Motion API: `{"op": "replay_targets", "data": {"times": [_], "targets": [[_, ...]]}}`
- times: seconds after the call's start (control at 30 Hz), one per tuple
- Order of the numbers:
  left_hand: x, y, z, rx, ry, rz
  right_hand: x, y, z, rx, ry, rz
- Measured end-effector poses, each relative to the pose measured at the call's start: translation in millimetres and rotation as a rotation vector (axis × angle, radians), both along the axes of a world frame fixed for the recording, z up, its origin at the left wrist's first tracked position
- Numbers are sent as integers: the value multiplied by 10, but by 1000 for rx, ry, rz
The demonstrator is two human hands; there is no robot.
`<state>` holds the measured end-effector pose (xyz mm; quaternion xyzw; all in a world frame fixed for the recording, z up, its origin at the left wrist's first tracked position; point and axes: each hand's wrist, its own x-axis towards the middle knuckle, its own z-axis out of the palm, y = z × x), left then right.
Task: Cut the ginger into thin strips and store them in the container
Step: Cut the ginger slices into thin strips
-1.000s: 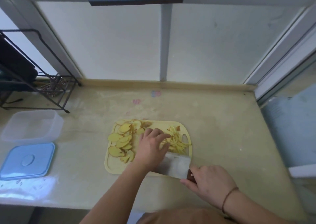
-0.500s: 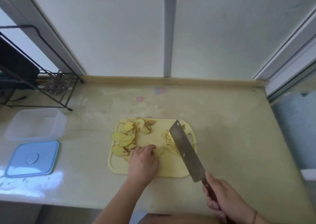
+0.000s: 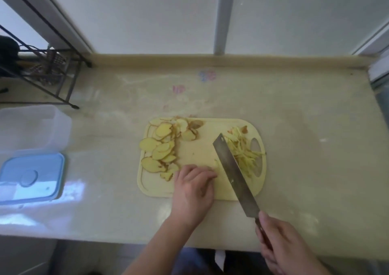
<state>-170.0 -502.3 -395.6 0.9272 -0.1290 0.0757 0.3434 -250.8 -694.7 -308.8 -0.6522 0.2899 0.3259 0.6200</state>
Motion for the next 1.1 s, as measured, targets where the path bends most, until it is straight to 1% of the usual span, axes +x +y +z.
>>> {"op": "replay_targets", "data": {"times": [0.1, 0.27, 0.37, 0.47, 0.53, 0.67, 0.77, 0.9, 1.1], "targets": [[73, 61, -33, 64, -40, 14, 3, 18, -2, -37, -24, 9], [43, 50, -3, 63, -30, -141, 47, 80, -13, -36, -52, 30], [14, 91, -1, 47, -43, -206, 78, 91, -42, -107, -120, 95], [54, 141, -7, 52, -67, -193, 92, 75, -60, -166, -142, 107], [113, 150, 4, 108, -77, -188, 87, 66, -64, -207, -143, 115], [204, 114, 22, 222, -96, -249, 44, 64, -103, -322, -136, 220], [228, 111, 27, 267, -114, -260, 23, 77, -116, -361, -146, 233], [228, 71, 49, 309, -138, -242, 43, 126, -71, -500, -186, 279], [198, 48, 45, 313, -158, -222, 262, 201, -136, -512, -280, 274]]}}
